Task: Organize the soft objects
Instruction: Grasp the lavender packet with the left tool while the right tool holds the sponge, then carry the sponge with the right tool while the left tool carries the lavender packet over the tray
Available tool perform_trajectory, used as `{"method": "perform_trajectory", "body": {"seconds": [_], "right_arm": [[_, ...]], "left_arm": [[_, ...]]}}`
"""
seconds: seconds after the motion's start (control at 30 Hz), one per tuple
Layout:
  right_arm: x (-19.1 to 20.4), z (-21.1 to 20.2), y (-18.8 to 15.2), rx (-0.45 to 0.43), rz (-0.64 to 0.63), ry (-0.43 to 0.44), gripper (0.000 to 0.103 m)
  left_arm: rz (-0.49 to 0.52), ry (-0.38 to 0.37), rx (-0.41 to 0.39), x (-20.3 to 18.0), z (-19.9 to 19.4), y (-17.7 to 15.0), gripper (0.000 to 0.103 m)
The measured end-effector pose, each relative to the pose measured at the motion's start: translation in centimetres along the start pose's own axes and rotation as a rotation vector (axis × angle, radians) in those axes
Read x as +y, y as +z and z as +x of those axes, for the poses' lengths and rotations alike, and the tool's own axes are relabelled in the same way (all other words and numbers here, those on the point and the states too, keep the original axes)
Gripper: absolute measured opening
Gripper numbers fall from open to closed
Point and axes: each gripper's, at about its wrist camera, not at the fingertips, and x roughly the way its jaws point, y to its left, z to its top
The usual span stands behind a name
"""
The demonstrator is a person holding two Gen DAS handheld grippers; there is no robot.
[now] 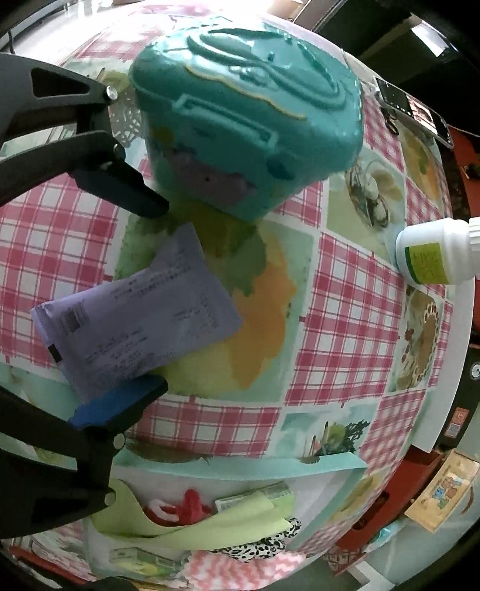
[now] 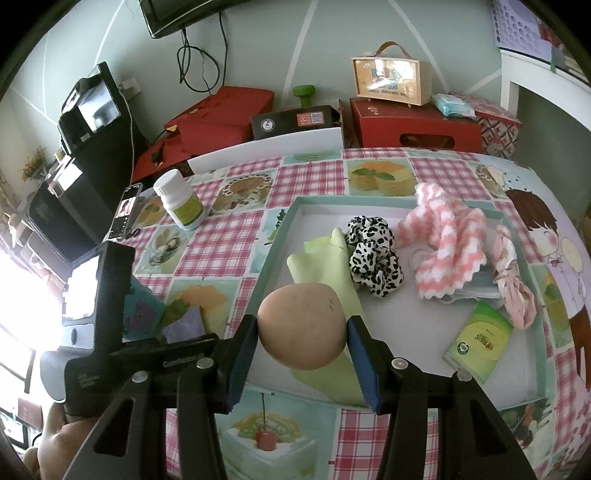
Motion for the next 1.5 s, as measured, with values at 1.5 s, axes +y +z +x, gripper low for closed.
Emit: {"method": "perform_trajectory", "body": {"seconds": [1.5], "right_arm": [[-3.8,0.3,-0.2,-0.009,0.098,-0.124,0.053]], "left_arm": [[0.284,-0.236,-0.264,-7.5,-10.5,2.0,0.049]]}}
